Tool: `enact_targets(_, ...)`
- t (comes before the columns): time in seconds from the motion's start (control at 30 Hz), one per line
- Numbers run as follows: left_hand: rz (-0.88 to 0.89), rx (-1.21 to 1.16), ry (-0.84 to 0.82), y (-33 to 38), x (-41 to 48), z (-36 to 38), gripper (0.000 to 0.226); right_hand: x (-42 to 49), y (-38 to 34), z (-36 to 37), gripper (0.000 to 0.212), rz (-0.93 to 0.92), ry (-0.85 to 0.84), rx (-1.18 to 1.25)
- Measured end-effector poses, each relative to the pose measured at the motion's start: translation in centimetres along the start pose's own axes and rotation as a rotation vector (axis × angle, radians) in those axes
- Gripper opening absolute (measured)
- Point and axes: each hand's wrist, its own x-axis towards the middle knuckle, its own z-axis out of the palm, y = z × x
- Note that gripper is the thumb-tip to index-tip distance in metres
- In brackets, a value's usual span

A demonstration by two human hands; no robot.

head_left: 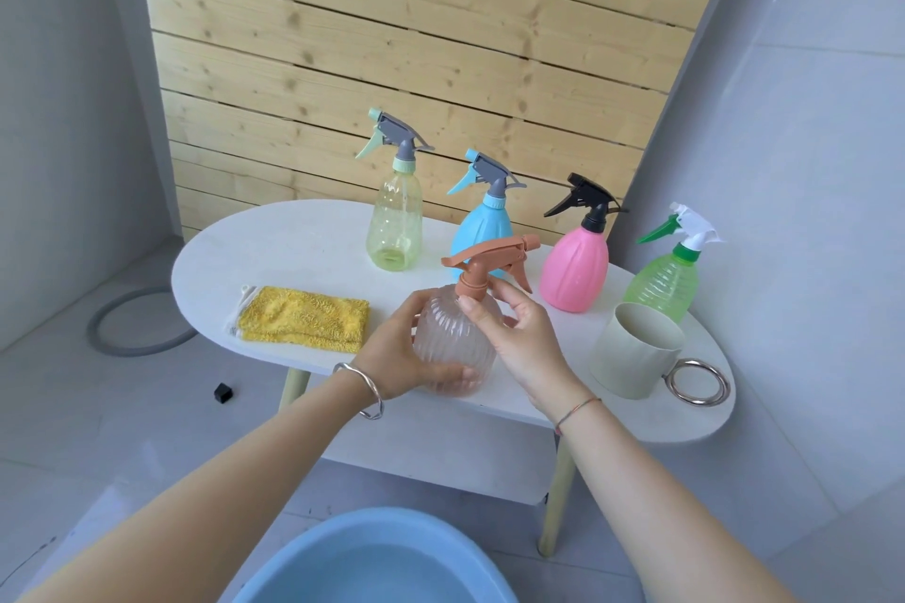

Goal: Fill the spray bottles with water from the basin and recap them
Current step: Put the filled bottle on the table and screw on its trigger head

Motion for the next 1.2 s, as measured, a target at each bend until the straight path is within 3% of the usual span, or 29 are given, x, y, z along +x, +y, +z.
enact_targets(0.1,-0.02,-0.024,0.007,0.7,-0.6,0.6,0.1,-0.8,0.1,-1.0,0.059,0.184,0.129,-0.118)
enact_targets(0.2,-0.013,-0.075,-0.051,1.5,-1.4,1.1,0.104,-1.2,0.4,-2.6,0.054,0.219,0.239,-0.131)
enact_targets(0.27,-0.095,-0.139,-0.069,1.9,-1.9,1.3,0.094,-1.6,0.8,-3.3,0.041,0.184,0.33,-0.154)
enact_targets(0.37,-0.158,-0.145,-0.097,2.3,-2.1,1.2,0.057,-2.6,1.2,-3.2,0.039,0.146,0.298,-0.144)
enact_targets(0.5,-0.209,-0.172,0.039,3.2,-1.7,1.3,0.031,-2.6,1.5,-1.9,0.073,0.157,0.245,-0.192)
enact_targets(0.6,-0.178,-0.127,0.079,4.5,-1.3,1.3,0.033,-1.2,1.6,-0.4,0.089,0.219,0.323,-0.225)
enact_targets(0.7,-0.193,-0.119,0.053,4.9,-1.0,0.2,0.042,-0.5,1.5,0.3,0.085,0.245,0.353,-0.245)
enact_targets(0.8,-0.228,-0.136,0.022,4.4,-0.6,-2.4,0.049,-0.5,0.4,0.8,0.074,0.148,0.277,-0.2)
enact_targets(0.9,-0.138,-0.181,0.026,5.0,-0.3,-5.5,0.041,1.1,-2.6,2.2,0.08,-0.008,0.156,-0.155)
enact_targets(1.07,0.036,-0.236,0.277,4.4,1.5,-13.3,0.035,8.5,-6.0,8.1,0.08,-0.194,-0.1,-0.059)
enact_targets(1.2,-0.014,-0.252,0.381,0.8,3.0,-17.8,0.039,13.0,-3.9,13.3,0.076,-0.176,-0.238,0.025)
